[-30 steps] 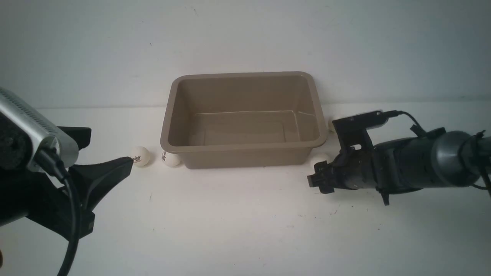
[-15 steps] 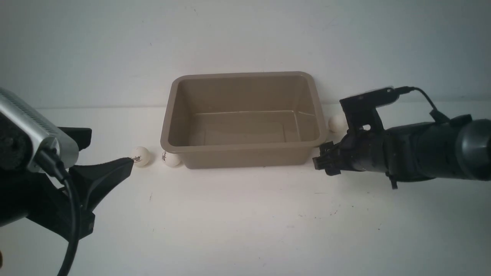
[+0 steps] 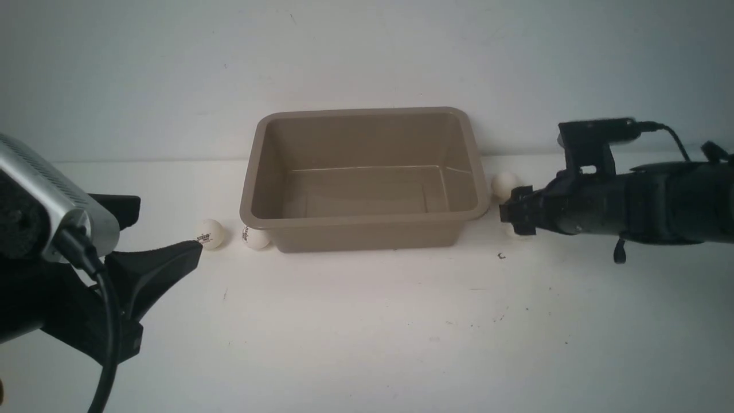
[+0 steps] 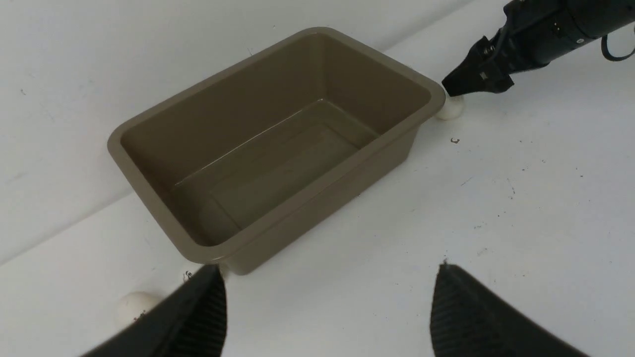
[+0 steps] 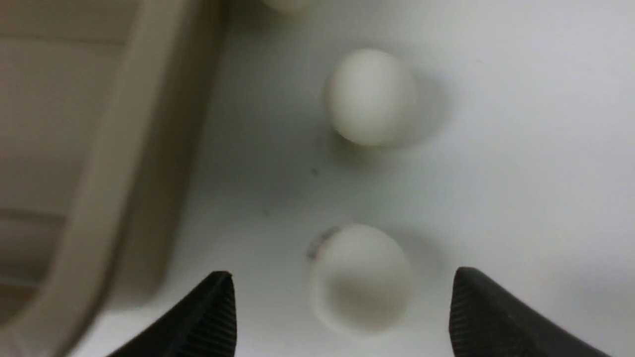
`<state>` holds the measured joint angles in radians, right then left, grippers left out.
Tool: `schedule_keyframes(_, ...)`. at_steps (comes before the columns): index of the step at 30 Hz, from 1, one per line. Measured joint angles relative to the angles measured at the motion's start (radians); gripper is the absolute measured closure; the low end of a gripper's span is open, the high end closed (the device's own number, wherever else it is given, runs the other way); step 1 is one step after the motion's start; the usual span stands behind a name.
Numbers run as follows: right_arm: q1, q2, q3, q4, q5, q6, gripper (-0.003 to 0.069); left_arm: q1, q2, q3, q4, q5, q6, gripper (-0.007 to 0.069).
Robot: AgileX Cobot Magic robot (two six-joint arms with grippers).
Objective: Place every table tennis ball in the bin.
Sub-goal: Use the right arm to clamp the table tennis ball closest to it
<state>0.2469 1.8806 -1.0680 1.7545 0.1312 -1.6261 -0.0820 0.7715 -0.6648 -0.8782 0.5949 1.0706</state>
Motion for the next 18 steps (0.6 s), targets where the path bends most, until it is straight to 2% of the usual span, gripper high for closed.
schedule_keyframes(7,-0.084,0.000,-0.044,-0.005,0.137,0.061,0.0140,0.000,0.000,0.000,0.000,0.002,0.000,0.0125)
schedule_keyframes(18,-0.103,0.013,-0.045,-0.007,0.127,0.060,0.0140,0.000,0.000,0.000,0.000,0.006,0.000,0.0125)
